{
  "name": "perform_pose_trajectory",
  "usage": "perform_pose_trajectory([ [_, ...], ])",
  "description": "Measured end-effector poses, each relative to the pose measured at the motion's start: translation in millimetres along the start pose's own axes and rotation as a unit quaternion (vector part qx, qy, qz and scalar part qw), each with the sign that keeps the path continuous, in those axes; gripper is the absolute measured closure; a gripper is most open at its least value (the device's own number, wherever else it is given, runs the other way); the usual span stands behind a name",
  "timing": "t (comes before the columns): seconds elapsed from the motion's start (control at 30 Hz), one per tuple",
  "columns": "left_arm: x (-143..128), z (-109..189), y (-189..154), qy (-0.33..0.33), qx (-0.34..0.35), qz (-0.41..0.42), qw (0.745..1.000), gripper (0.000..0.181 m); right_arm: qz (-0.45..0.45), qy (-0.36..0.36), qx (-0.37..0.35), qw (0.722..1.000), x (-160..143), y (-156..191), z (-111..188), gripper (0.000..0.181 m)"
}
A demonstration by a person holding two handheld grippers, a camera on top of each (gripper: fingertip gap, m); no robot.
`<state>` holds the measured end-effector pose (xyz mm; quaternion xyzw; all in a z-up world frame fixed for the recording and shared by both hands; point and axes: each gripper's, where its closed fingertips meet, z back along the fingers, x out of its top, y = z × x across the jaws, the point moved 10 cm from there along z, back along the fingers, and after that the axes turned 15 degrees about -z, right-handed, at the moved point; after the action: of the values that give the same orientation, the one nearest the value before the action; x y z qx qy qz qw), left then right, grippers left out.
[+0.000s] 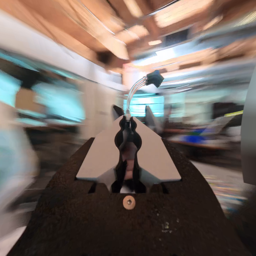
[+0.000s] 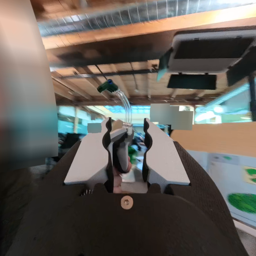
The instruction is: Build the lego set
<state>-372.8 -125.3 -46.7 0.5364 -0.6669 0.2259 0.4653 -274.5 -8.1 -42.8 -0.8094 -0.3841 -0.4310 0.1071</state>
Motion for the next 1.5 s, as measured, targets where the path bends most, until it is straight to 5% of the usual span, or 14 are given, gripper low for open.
perform_pose_trajectory([
  [0.1, 12, 9, -8, 0.020, 0.143, -0.233, 0.962, 0.176, 0.077, 0.022, -0.095, 0.992, 1, 17, -13, 0.136],
  [0.2, 16, 8, -24, 0.018, 0.203, -0.373, 0.905, 0.176, 0.133, 0.029, -0.145, 0.980, 0, 35, -24, 0.136],
  [0.57, 17, 2, -44, 0.001, 0.236, -0.461, 0.855, 0.177, 0.202, 0.057, -0.151, 0.966, -8, 55, -37, 0.153],
  [1.2, 16, 2, -56, -0.010, 0.230, -0.481, 0.846, 0.177, 0.260, 0.059, -0.115, 0.957, -4, 56, -30, 0.158],
  [1.33, 6, 1, -53, -0.026, 0.224, -0.445, 0.867, 0.177, 0.339, 0.052, -0.157, 0.926, 7, 49, -13, 0.120],
  [1.5, -4, 9, -50, -0.047, 0.203, -0.271, 0.940, 0.176, 0.427, -0.028, -0.193, 0.883, 32, 45, 28, 0.119],
])
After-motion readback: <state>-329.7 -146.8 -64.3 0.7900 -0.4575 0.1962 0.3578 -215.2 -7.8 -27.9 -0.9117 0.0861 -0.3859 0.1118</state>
